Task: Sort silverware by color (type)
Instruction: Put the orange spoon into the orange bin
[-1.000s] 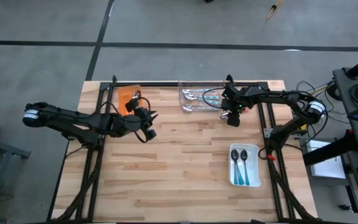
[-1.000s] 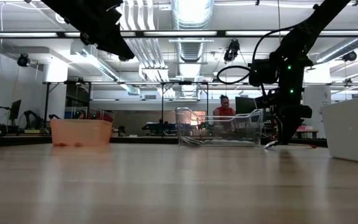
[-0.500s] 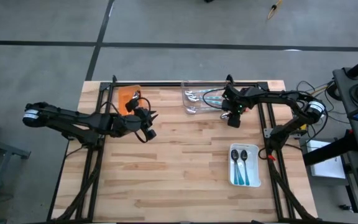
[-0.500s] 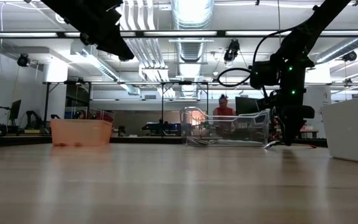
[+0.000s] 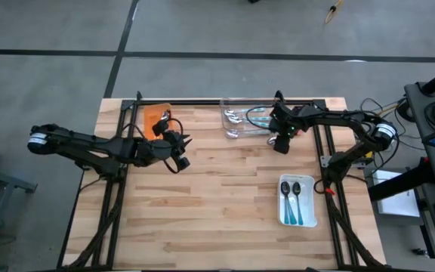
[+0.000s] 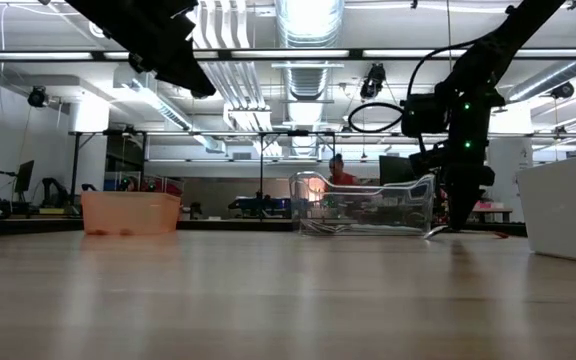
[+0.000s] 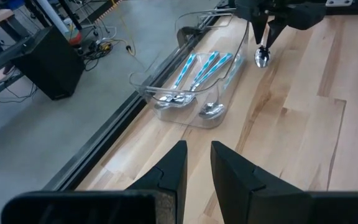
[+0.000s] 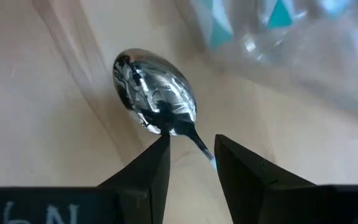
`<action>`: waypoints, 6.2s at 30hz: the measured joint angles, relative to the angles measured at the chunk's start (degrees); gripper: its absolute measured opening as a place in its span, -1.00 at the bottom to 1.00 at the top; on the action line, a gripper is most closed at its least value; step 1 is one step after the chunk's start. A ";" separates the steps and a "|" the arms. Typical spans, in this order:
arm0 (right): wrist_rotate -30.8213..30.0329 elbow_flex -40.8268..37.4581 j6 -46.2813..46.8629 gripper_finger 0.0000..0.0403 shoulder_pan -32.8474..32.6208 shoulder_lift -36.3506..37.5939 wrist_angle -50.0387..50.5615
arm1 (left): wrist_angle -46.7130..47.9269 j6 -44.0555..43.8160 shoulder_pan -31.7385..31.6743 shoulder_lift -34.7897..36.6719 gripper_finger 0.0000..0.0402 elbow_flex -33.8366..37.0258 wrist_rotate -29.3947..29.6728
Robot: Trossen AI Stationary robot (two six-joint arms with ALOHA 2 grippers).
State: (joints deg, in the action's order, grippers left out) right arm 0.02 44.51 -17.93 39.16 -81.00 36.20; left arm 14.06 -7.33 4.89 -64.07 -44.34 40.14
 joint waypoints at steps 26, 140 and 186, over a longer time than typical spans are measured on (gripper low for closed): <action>2.98 -3.63 4.42 -0.89 0.00 0.90 -3.95 | 0.26 0.66 0.02 0.00 -0.73 0.00 -0.04; -27.07 -2.60 22.91 -0.96 -44.41 -21.85 -125.89 | -64.61 19.37 7.43 -30.16 -0.19 0.02 11.47; -27.28 -2.58 22.45 -0.95 -44.37 -21.85 -123.40 | -64.11 12.46 6.62 -30.42 -0.99 0.02 10.83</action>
State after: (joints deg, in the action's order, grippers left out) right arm -27.26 41.93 4.51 -5.21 -102.85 -87.20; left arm -50.04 5.13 11.51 -94.50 -44.31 50.97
